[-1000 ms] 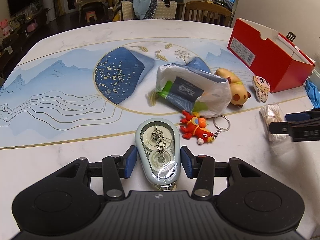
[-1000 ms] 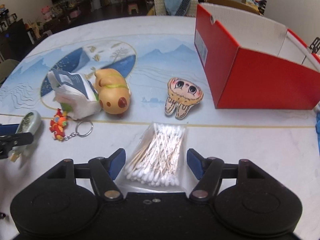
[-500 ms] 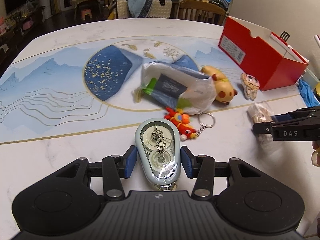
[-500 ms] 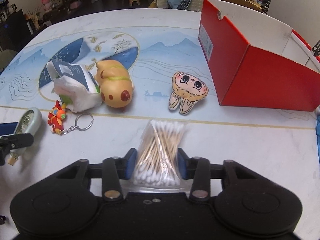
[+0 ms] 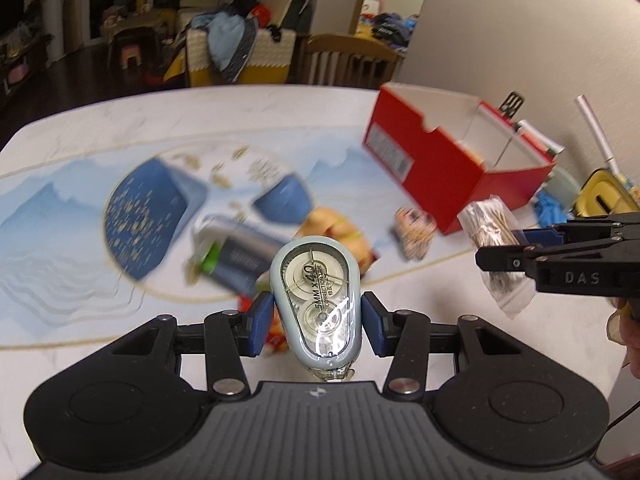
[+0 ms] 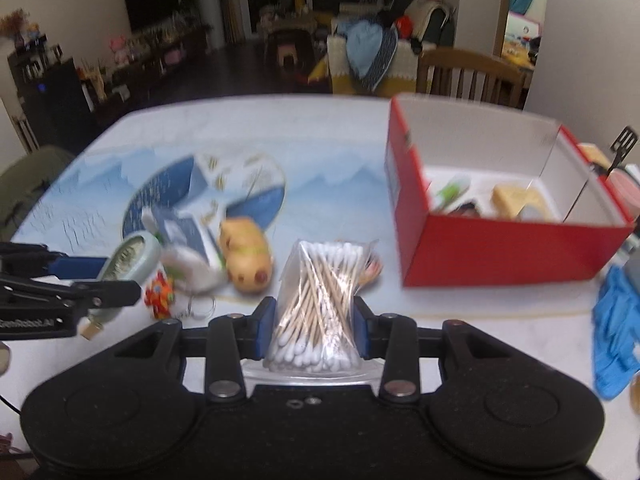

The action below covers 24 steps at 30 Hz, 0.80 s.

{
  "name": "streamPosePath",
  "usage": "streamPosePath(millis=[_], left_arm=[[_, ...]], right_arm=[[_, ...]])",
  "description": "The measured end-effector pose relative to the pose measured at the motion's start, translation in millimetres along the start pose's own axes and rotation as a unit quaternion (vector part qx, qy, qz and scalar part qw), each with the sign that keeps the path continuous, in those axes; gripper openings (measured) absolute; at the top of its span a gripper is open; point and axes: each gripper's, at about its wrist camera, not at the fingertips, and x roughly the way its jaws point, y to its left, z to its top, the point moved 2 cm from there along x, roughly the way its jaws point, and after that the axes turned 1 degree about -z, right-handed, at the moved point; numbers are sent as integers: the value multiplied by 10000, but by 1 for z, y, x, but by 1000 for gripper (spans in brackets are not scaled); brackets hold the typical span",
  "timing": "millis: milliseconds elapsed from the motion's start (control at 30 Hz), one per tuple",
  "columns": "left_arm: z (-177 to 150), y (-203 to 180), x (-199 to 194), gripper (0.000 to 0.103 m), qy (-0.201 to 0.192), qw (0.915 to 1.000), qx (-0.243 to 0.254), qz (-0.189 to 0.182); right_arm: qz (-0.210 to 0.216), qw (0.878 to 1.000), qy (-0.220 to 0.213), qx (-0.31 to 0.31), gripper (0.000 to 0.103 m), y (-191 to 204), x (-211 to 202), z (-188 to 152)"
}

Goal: Organize objects
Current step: 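Carry the correction tape and cotton swab bag with both tools into the red box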

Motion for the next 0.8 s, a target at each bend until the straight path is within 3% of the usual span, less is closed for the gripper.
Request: streamPosePath(millis=[267,800], left_arm=[[41,-36,-7,46,-385,9984,275,-318],[122,-114,41,47,-501,9926,897,-645]], right_arm=[[-5,9989,-386,248,38,-38,-31,28],[-378,9944,-774,613,39,-135,-29,78]])
